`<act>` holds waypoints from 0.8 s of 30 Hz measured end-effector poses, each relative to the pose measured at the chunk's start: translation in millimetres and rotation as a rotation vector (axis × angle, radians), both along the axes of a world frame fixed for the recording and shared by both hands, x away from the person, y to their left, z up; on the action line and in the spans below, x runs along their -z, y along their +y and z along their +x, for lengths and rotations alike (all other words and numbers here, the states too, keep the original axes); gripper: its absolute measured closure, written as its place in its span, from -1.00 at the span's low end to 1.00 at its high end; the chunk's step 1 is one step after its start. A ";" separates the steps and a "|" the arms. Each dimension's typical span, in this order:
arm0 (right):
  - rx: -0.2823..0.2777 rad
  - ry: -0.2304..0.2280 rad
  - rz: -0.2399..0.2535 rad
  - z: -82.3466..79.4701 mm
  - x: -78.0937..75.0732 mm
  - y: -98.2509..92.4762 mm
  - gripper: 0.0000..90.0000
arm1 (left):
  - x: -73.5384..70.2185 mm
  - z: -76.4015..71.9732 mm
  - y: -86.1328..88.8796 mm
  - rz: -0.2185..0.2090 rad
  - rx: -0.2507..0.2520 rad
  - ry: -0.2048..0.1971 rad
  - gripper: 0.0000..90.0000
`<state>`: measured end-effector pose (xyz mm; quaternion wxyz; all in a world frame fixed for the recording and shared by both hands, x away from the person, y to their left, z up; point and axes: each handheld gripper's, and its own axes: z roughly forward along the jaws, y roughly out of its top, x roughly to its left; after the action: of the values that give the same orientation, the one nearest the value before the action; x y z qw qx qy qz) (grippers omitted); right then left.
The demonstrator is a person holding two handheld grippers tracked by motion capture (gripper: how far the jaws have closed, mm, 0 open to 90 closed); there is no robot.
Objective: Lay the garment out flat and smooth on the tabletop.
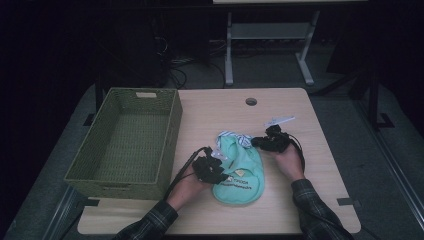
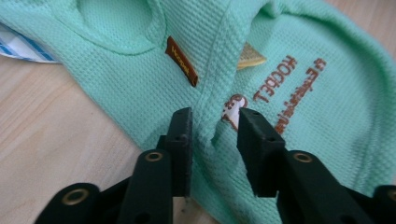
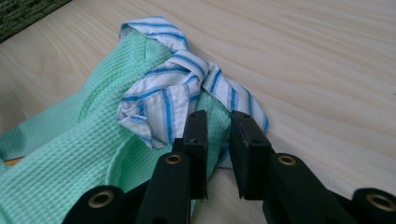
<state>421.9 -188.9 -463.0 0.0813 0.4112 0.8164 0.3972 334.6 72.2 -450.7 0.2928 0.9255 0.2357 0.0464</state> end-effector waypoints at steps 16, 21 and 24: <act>0.005 -0.012 -0.032 3.2 3.4 1.7 0.97 | -8.4 -1.6 8.4 -0.028 -0.015 -0.007 0.93; 0.023 -0.016 -0.045 2.7 -1.3 -6.6 0.97 | -11.4 -5.9 13.1 -0.038 -0.018 -0.005 0.93; 0.029 -0.016 -0.061 4.5 -4.1 -12.8 0.98 | -10.6 -9.2 15.1 -0.039 -0.012 0.005 0.93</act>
<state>426.4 -201.7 -458.9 0.1059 0.4172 0.8214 0.3742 325.4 87.3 -440.0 0.3099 0.9183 0.2428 0.0410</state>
